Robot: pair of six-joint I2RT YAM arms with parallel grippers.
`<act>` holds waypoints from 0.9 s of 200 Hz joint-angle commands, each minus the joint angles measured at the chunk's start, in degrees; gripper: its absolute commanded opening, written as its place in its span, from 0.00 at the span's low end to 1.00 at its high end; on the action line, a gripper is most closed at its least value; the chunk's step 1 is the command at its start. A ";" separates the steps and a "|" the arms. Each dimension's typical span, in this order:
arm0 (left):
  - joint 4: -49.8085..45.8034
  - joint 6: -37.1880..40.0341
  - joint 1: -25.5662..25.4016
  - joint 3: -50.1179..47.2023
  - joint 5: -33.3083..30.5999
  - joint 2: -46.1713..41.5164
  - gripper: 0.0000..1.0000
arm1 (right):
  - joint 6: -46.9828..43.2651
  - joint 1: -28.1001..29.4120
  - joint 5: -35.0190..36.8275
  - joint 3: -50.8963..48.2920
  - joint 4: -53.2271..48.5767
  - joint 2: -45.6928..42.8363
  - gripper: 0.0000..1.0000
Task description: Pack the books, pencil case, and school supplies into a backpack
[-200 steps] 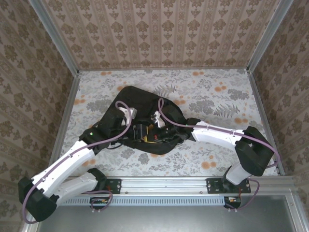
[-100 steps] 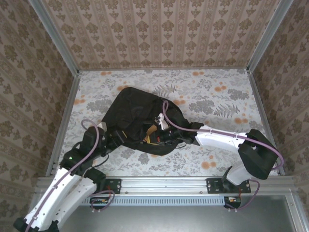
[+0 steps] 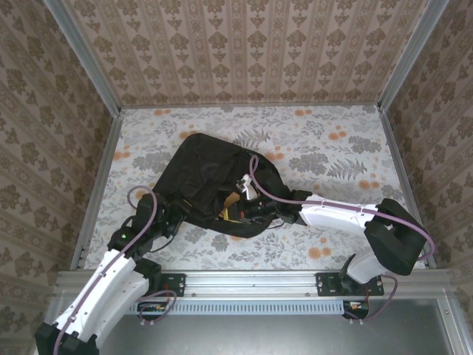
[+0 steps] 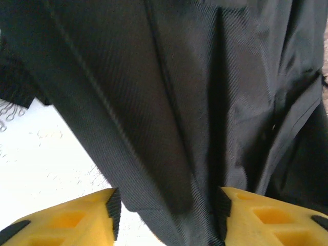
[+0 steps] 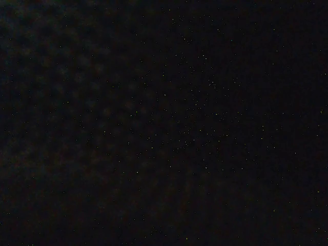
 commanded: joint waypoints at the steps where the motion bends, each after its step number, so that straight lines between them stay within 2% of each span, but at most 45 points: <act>1: 5.32 -1.53 1.13 -1.29 1.36 0.95 0.48 | 0.53 0.78 0.14 -0.71 1.63 -1.47 0.00; 32: 6.58 -2.20 2.36 -3.49 1.82 1.87 0.35 | 0.04 0.84 0.92 -0.32 0.06 -2.03 0.00; 82: 6.81 -0.72 7.04 -2.56 1.26 2.53 0.00 | -1.53 1.82 3.70 -0.83 -4.21 -4.81 0.00; 180: 4.62 1.12 10.48 -0.11 0.45 3.97 0.00 | -3.90 1.68 11.79 -6.22 -12.23 -14.72 0.00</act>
